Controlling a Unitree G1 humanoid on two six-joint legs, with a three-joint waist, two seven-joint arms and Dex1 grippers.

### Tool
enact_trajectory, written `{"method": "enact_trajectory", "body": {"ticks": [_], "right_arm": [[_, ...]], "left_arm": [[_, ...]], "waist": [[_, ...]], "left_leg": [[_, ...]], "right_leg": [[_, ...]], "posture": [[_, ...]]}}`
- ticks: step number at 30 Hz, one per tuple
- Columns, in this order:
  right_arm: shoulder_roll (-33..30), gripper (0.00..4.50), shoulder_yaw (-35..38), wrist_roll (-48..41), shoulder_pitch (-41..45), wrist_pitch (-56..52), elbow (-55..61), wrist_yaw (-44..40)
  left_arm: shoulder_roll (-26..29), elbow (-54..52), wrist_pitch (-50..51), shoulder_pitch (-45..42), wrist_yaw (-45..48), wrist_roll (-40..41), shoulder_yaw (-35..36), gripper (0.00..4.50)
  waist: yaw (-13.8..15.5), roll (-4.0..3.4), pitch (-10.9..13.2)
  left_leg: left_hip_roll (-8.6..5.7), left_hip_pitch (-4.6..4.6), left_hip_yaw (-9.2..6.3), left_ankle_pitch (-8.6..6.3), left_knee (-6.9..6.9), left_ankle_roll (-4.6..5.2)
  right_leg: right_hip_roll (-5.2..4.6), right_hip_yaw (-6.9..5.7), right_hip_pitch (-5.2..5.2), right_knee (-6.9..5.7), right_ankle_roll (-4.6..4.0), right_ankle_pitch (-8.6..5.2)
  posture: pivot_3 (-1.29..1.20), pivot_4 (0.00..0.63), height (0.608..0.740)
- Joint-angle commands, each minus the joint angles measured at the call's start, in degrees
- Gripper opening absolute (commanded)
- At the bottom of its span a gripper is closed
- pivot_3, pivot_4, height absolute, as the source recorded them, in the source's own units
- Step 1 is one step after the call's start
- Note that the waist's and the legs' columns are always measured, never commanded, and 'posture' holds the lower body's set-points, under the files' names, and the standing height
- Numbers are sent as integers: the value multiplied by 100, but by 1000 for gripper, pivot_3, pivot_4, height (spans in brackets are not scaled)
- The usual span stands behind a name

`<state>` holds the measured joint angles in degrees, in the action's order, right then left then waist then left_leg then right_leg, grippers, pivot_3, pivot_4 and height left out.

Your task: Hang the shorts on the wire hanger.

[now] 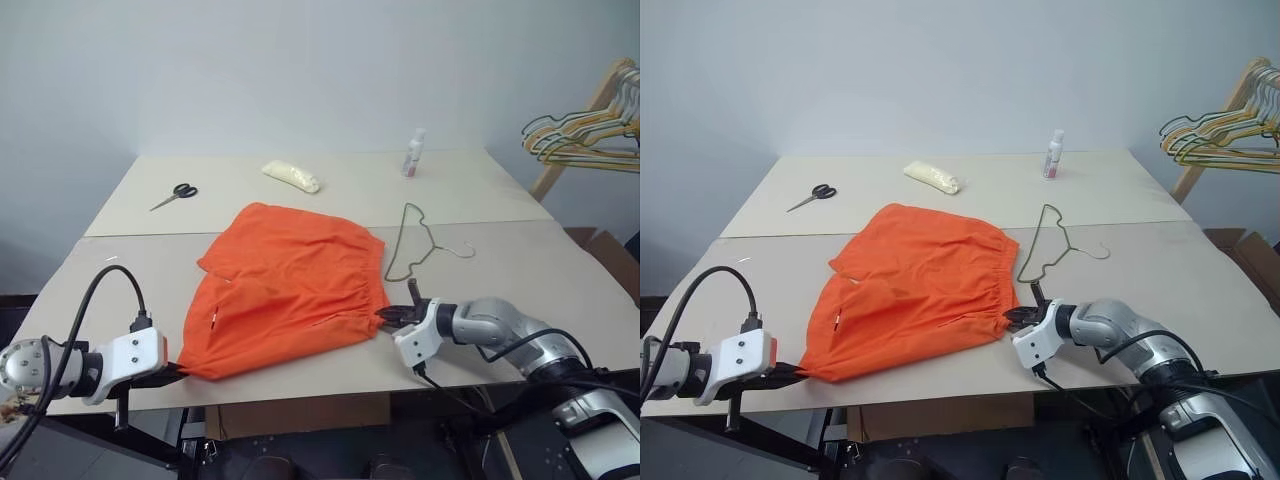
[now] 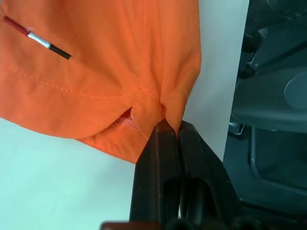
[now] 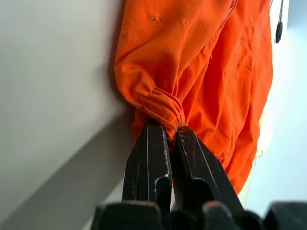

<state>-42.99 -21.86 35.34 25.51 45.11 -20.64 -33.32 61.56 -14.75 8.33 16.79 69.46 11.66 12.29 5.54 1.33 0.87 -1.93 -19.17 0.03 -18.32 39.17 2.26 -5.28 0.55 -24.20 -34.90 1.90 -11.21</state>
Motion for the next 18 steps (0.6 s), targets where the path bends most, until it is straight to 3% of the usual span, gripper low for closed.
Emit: {"method": "enact_trajectory", "body": {"ticks": [1, 8, 16, 18], "right_arm": [[-318, 0, 114, -474, 9, 166, 207, -262], [-581, 0, 68, -1406, -150, -8, 514, -1095], [-688, 0, 62, -1760, -200, 154, 431, -1548], [-694, 624, 44, -1779, -171, 247, 412, -1604]], "left_arm": [[52, -396, 444, 99, 143, 359, 116, 33], [169, -927, 756, 950, 580, 622, 454, 33], [110, -658, 381, 1519, 531, 221, 522, 33], [55, -702, 361, 1525, 554, 309, 462, 0]], "waist": [[-5, 0, 0], [-51, 3, 2], [-92, 6, 3], [-87, 6, 3]], "left_leg": [[1, 0, 0, 0, 0, 0], [16, 7, 4, -2, 0, 3], [22, 16, 4, -2, 0, 4], [22, 15, 4, -2, 0, 4]], "right_leg": [[-1, 0, 0, 0, 0, 0], [3, 2, 6, -3, -6, -5], [4, 0, 14, -4, -22, -17], [3, -1, 14, -4, -22, -16]], "posture": [[212, 0, 740], [190, 0, 740], [201, 0, 740], [202, 0, 740]]}}
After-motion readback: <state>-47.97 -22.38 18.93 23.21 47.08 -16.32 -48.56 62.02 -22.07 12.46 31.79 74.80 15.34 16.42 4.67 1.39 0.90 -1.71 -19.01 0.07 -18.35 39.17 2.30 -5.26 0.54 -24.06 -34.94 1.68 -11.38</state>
